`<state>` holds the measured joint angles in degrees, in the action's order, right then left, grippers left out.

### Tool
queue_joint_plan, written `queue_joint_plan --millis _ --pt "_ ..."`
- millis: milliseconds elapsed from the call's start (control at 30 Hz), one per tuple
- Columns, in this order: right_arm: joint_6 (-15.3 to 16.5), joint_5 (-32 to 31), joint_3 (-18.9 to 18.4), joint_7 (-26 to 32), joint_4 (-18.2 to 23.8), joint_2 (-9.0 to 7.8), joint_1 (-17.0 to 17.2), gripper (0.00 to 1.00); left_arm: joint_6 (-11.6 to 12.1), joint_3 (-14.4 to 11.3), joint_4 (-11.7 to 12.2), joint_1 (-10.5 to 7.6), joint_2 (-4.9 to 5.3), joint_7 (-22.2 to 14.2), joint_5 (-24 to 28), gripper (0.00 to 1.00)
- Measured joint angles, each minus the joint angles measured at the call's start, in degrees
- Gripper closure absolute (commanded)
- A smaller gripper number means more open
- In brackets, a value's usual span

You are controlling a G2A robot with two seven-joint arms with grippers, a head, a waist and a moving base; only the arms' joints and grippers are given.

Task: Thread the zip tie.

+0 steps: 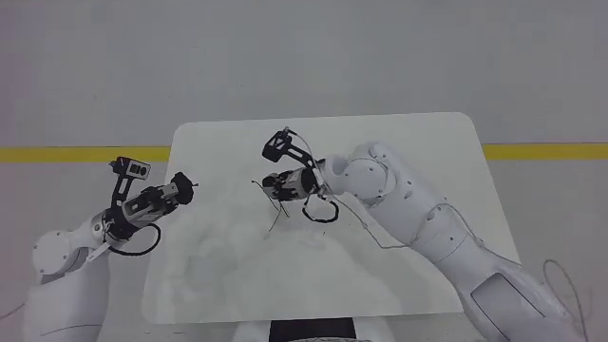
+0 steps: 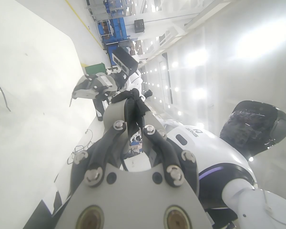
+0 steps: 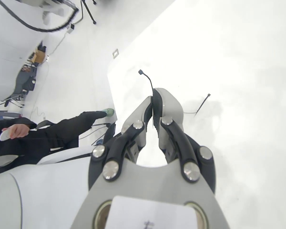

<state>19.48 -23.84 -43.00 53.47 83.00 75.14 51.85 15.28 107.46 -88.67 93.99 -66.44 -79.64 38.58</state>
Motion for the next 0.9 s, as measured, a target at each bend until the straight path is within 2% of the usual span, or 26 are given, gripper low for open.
queue_joint_plan --millis 167,400,900 --pt "-0.04 0.50 -1.25 -6.75 2.22 -0.46 2.05 1.00 0.00 0.00 0.00 0.00 0.00 0.00 0.00 1.00" --pt "-0.60 0.19 1.69 -13.06 0.70 1.34 -0.49 1.00 0.00 0.00 0.00 0.00 0.00 0.00 0.00 1.00" --pt "-0.75 0.33 1.70 -14.01 0.56 1.46 -0.26 1.00 0.00 0.00 0.00 0.00 0.00 0.00 0.00 1.00"
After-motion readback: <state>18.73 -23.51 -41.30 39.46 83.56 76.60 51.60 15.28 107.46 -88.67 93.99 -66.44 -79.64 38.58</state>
